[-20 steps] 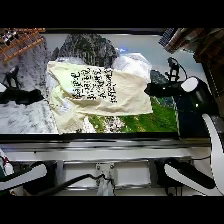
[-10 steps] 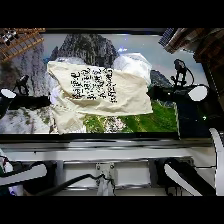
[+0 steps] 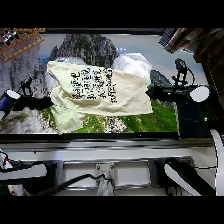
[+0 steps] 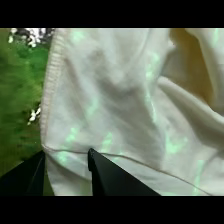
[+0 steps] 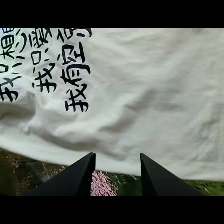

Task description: Fold the clothes and pants, and hang the long-sleeved shirts on hangers.

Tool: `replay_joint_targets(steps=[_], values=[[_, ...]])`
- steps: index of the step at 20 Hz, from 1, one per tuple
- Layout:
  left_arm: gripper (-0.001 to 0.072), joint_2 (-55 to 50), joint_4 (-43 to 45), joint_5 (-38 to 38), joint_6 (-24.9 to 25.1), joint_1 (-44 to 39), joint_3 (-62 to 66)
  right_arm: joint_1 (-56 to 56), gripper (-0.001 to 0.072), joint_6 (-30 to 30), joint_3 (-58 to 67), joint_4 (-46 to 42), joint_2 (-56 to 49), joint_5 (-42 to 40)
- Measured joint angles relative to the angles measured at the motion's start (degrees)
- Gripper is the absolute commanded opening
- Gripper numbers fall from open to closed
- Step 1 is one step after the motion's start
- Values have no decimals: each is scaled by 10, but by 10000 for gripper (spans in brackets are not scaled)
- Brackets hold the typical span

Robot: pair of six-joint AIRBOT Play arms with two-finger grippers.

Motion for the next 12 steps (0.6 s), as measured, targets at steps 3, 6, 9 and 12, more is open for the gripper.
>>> replay_joint_targets(steps=[3, 6, 9, 12], values=[[18, -5, -14, 4, 0, -8, 0, 0, 331, 0, 0, 2, 0, 5], [18, 4, -30, 5, 0, -9, 1, -5, 331, 14, -5, -33, 0, 19], [18, 33, -35, 0, 0, -3, 2, -33, 296, 52, -42, -109, 0, 39], [18, 66, -38, -2, 0, 0, 2, -92, 394, 75, -101, -129, -4, 21]])
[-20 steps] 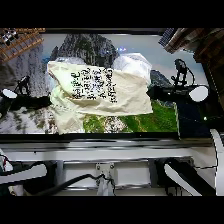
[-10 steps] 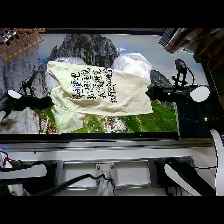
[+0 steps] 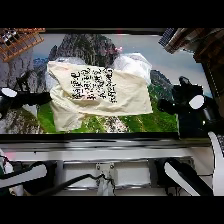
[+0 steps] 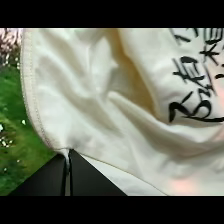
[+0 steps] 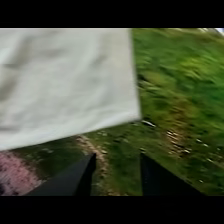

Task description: Fold the clothes and pants, and hang the long-sleeved shirts on hangers.

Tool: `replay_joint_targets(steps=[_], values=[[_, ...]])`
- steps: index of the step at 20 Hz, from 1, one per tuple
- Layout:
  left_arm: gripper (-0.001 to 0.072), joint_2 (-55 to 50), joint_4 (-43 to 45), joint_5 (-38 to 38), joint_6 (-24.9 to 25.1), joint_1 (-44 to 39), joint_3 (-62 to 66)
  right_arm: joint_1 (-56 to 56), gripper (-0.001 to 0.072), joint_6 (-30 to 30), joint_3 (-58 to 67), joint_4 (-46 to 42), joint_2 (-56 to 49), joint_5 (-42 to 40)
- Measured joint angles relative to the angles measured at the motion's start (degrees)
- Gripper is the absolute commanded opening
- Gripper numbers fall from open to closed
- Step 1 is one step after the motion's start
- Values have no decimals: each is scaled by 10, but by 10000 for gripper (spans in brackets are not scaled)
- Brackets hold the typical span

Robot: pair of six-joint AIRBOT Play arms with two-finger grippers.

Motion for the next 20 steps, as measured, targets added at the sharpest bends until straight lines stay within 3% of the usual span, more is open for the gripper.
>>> replay_joint_targets(steps=[6, 15, 17, 20], values=[[18, 32, -6, -9, 0, 1, 0, -55, 415, -28, -55, 95, -60, -41], [18, 37, -8, -16, -2, 1, 0, -12, 404, -40, -63, 162, -134, -131], [18, 37, -8, -17, -2, 1, 0, -2, 371, -41, -63, 181, -146, -151], [18, 37, -8, -17, -2, 1, 0, 11, 62, -41, -63, 192, -160, -182]])
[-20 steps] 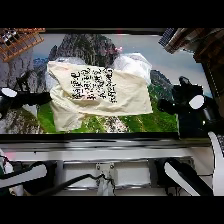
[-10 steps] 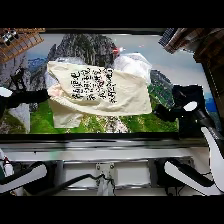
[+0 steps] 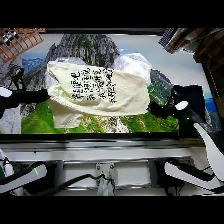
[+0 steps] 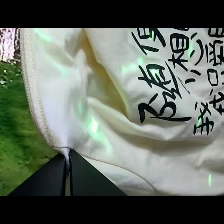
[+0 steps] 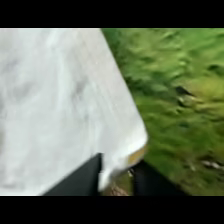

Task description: Fold the clothes and pants, and hang the long-sleeved shirts on hangers.

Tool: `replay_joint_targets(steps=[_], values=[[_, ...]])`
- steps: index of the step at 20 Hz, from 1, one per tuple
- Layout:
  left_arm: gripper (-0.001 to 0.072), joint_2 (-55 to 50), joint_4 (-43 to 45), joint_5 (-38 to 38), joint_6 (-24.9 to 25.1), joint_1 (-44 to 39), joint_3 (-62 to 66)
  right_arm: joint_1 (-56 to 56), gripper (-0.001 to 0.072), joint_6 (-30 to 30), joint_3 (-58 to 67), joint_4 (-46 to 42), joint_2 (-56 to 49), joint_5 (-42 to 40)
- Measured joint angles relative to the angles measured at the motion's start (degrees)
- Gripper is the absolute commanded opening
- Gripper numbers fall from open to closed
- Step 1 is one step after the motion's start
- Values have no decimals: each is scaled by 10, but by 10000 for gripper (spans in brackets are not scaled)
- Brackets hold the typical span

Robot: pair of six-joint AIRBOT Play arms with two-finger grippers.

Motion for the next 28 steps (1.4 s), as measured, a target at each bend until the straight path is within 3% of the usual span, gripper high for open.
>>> replay_joint_targets(steps=[1, 8, 16, 21, 28], values=[[18, 0, 0, 0, 0, 0, 0, 3, 23, 0, 0, 2, -3, -9], [16, 36, -1, -12, -20, 2, 45, 8, 21, -14, 71, 28, 45, 0], [15, 180, 12, -90, -89, 3, 364, 8, 21, -13, 328, 57, 230, 0], [15, 279, 74, -101, -108, 2, 501, 8, 21, 7, 465, 9, 304, 32], [14, 394, 178, -104, -121, -27, 546, 8, 21, 25, 556, -94, 394, 97]])
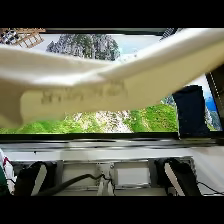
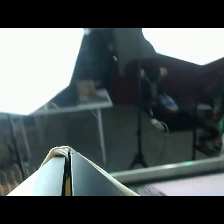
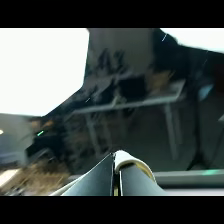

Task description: Fold the clothes and pants, and hang the long-sleeved shirts on hangers.

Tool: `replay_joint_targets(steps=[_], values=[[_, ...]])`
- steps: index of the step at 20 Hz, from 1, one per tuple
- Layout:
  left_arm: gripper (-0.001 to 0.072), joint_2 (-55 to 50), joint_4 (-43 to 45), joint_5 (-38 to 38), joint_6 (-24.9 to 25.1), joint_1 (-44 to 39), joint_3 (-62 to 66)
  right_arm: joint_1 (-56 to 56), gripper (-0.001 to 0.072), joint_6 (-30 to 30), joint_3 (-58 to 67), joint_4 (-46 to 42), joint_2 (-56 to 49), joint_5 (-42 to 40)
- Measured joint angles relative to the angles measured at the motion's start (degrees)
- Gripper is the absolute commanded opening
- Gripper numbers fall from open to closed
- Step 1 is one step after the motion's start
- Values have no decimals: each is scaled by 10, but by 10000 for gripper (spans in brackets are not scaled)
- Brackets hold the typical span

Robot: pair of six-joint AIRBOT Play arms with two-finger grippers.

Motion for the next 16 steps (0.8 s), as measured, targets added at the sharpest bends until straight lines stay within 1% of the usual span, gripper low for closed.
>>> replay_joint_targets(steps=[2, 4, 9, 12, 16], values=[[14, 11, 14, -13, -2, -10, 2, 0, 21, 3, 12, -25, 7, 16], [14, 9, 16, -45, -2, -19, 3, 0, 21, 5, 17, -37, 3, 40], [15, -40, 8, -128, -3, -30, -20, 0, 22, 7, -10, -51, -53, 104], [15, -108, 6, -148, -3, -32, -57, 0, 22, 2, -56, -47, -112, 123], [14, -250, 6, -152, -4, -32, -84, 0, 22, -15, -95, -40, -232, 109]])
